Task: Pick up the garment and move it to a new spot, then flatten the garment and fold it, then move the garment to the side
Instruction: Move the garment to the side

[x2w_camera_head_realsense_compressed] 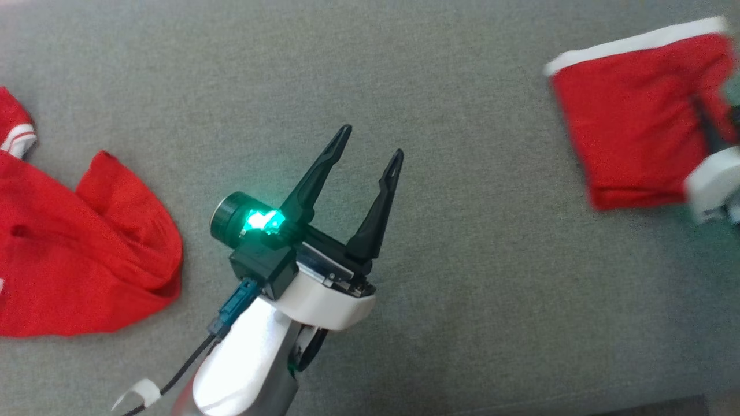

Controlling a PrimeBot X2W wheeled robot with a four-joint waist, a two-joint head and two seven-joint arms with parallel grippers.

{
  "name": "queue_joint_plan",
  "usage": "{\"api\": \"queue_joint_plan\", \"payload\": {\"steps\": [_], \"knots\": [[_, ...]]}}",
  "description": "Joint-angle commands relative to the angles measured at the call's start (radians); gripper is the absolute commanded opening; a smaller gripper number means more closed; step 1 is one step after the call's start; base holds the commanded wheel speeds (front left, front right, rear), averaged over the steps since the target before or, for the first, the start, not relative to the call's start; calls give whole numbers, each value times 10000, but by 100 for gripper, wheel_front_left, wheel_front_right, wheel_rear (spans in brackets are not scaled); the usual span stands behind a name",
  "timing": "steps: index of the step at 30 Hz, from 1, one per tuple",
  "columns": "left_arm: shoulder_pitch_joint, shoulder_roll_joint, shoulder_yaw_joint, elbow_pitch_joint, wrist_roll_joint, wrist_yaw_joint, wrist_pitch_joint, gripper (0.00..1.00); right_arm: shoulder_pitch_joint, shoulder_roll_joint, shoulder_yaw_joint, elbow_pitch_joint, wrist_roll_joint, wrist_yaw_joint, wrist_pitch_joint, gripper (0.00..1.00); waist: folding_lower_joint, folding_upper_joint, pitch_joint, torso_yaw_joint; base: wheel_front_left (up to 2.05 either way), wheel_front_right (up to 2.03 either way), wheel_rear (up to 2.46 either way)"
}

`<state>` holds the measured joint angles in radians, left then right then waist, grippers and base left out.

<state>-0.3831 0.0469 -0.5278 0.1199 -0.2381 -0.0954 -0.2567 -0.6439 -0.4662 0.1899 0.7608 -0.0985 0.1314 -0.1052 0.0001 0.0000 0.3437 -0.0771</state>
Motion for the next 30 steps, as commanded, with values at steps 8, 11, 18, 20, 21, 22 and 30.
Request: {"api": "queue_joint_plan", "payload": {"steps": [8, 11, 18, 20, 21, 22, 30], "knots": [[-577, 33, 119, -561, -135, 109, -51, 100, -501, -1563, -542, 15, 244, -7, 246, 0, -1, 0, 542, 344, 0, 0, 0], [-573, 33, 198, -585, -116, 101, -51, 100, -497, -1657, -847, -35, 193, -7, 277, 0, -1, 0, 629, 407, 0, 0, 0], [-555, 33, 476, -481, 73, 169, -51, 100, -407, -1450, -1385, -238, -85, -7, 262, 100, -1, 0, 655, 511, 0, 0, 0], [-490, 33, 678, -451, 55, 338, -51, 100, -354, -1229, -1596, -328, -68, -7, 162, 100, -1, 0, 547, 501, 0, 0, 0], [-451, 33, 728, -432, 42, 339, -51, 100, -313, -1148, -1653, -382, -103, -7, 125, 100, -1, 0, 470, 493, 0, 0, 0], [-404, 33, 775, -416, 33, 334, -51, 100, -266, -1060, -1706, -441, -131, -7, 90, 100, -1, 0, 369, 490, 0, 0, 0], [123, 33, 1604, -486, 80, 484, -51, 100, 188, 120, -2159, -1405, 99, -7, -494, 100, -1, 0, -594, 403, 0, 0, 0]]}}
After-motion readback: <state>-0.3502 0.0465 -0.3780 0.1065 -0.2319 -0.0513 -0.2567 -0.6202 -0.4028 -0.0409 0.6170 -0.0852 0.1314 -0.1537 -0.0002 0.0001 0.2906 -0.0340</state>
